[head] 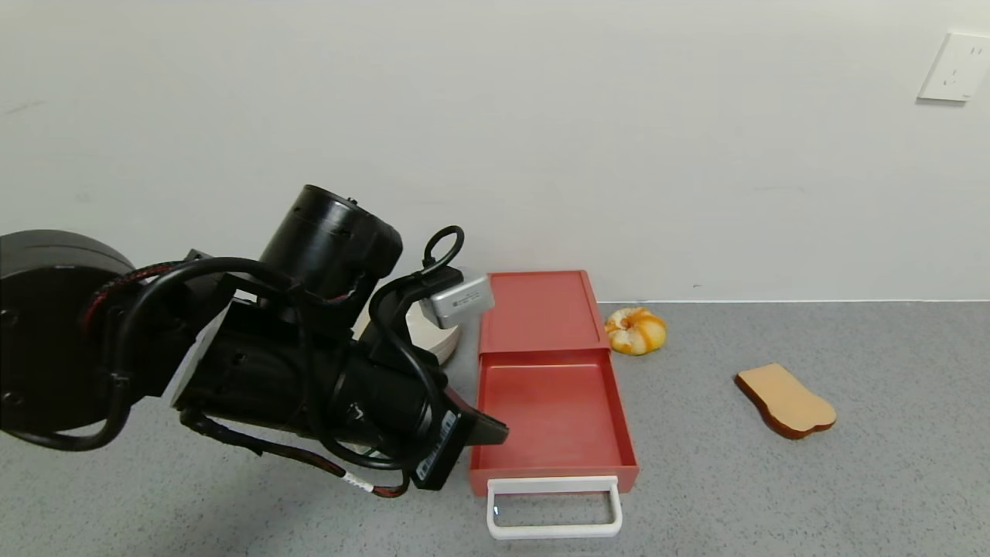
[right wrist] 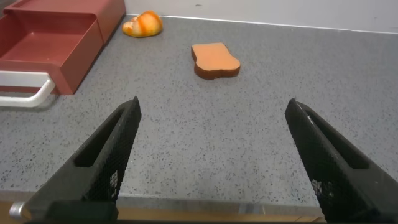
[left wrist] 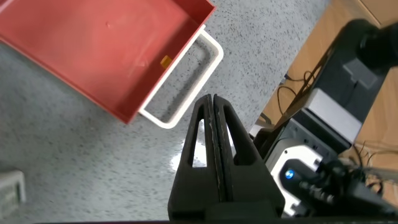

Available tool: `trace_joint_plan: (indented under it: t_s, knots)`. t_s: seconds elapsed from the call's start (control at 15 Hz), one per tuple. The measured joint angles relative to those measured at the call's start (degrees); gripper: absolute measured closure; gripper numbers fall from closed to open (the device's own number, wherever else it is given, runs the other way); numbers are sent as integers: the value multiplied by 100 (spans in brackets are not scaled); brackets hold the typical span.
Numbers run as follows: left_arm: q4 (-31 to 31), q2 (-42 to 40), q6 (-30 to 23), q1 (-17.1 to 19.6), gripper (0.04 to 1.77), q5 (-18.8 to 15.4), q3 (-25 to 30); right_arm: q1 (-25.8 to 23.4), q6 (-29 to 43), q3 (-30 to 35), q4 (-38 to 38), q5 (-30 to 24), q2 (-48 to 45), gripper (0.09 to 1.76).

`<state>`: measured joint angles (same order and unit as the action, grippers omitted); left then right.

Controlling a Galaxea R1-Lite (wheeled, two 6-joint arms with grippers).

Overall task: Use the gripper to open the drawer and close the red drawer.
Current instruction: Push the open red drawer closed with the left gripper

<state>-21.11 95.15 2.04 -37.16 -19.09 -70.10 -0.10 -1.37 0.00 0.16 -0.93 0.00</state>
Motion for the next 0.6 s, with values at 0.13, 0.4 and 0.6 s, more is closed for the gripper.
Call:
trace_joint_plan:
  t_s: [0.13,0.4,0.6]
  knots:
    - [-52,91,-435,-374,170,485,-154,0,-1,0,2,-1,0,14]
    - [-451,396,-1752,-896,170,1111,-506,0,0,0,2,-1,0,14]
    - [-1003,794,-2591,-1074,170,1540,-1041,0,-1,0,2,-1,0,14]
